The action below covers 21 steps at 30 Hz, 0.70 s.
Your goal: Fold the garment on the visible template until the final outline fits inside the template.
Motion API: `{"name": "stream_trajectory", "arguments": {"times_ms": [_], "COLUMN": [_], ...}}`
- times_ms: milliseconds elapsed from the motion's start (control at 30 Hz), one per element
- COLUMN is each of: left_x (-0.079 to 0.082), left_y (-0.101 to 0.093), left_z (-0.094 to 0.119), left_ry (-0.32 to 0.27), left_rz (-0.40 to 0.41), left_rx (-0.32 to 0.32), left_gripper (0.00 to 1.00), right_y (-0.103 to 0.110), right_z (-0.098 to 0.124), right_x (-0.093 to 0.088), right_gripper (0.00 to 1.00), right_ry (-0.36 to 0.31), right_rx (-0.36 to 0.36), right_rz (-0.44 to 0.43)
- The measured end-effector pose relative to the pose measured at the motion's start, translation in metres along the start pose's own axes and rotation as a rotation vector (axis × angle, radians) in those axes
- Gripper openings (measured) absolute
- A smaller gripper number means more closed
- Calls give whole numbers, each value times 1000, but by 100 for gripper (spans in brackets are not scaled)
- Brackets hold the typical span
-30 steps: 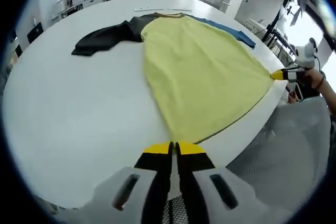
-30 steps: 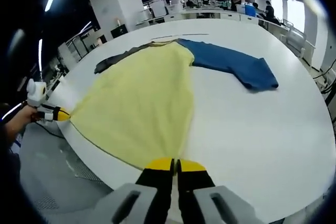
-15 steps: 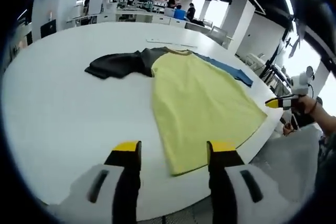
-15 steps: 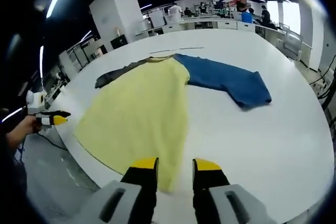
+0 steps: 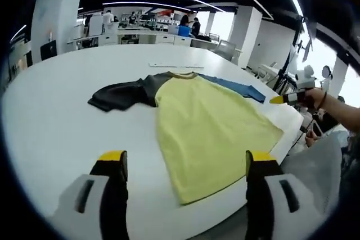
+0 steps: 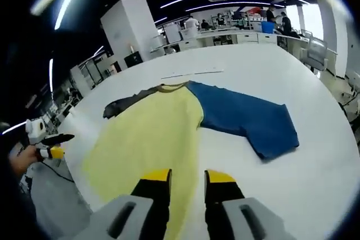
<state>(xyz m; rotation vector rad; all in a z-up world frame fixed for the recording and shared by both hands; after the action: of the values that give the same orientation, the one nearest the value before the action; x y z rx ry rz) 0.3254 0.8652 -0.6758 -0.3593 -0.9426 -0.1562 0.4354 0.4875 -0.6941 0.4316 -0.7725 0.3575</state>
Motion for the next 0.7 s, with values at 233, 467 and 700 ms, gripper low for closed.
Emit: {"name": "stream_trajectory", "arguments": {"times_ms": [233,467,700], "left_x": [8,10,11], "left_y": [0,3,-1], "left_z": [1,-1,-2], "left_ry": [-35,-33,-41], "left_rz": [-30,-57,-65], "left_rx": [13,20,14], "left_gripper": [94,99,99], "right_y": [-10,-16,-14], "right_z": [-24,-45,-65], "right_x": [20,39,51], "right_gripper": [17,17,14], "right_ry": [-4,4,27], "right_rx": [10,13,29], "right_rz": [-4,19,57]}}
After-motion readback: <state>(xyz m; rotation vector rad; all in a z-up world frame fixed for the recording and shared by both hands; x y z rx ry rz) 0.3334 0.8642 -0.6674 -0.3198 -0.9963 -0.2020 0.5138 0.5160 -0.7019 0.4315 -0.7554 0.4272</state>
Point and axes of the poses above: the point that each gripper's makers call its tool centre point, and the gripper's own axes: z roughly backward along the fingers, y roughly to its left, x roughly out of its top, the point moved 3 cm from there along z, roughly backward along the fingers, and after that the axes turned 3 degrees about z, right-handed, at the moved point
